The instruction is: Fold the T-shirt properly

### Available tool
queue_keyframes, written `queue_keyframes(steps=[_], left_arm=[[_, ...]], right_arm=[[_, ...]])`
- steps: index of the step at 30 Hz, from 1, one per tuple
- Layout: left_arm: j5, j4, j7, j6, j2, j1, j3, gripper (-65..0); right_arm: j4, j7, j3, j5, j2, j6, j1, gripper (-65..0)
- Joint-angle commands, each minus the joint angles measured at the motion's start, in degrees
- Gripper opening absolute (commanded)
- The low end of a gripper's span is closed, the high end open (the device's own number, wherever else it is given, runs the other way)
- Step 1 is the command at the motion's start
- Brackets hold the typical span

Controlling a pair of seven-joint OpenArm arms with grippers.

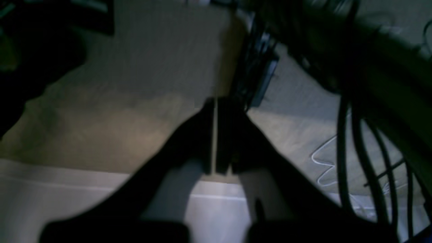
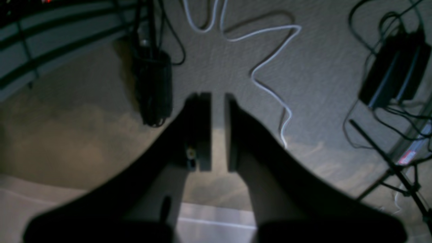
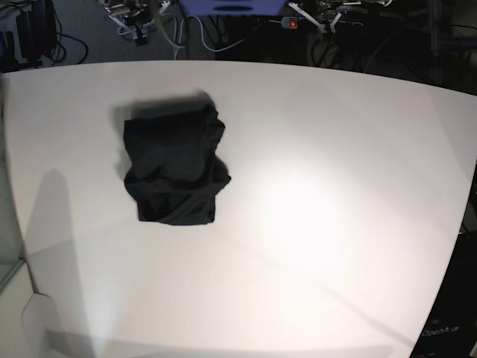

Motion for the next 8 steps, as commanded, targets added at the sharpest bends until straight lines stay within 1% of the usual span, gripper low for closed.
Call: queue_keyframes(steps=[1,8], left_arm=[[0.29,0.3,-0.52,-0.41,-0.17,-0.57,0.1,-63.2],[0.29,0.3,-0.87,-0.41,-0.08,-0.22,0.19,-63.2]], right_arm=[[0.03,0.24,0.11,0.23,0.37,-0.43,0.19,-56.6],[0.21,0.85,0.2,0.23,0.2,-0.43,-1.04,-56.6]])
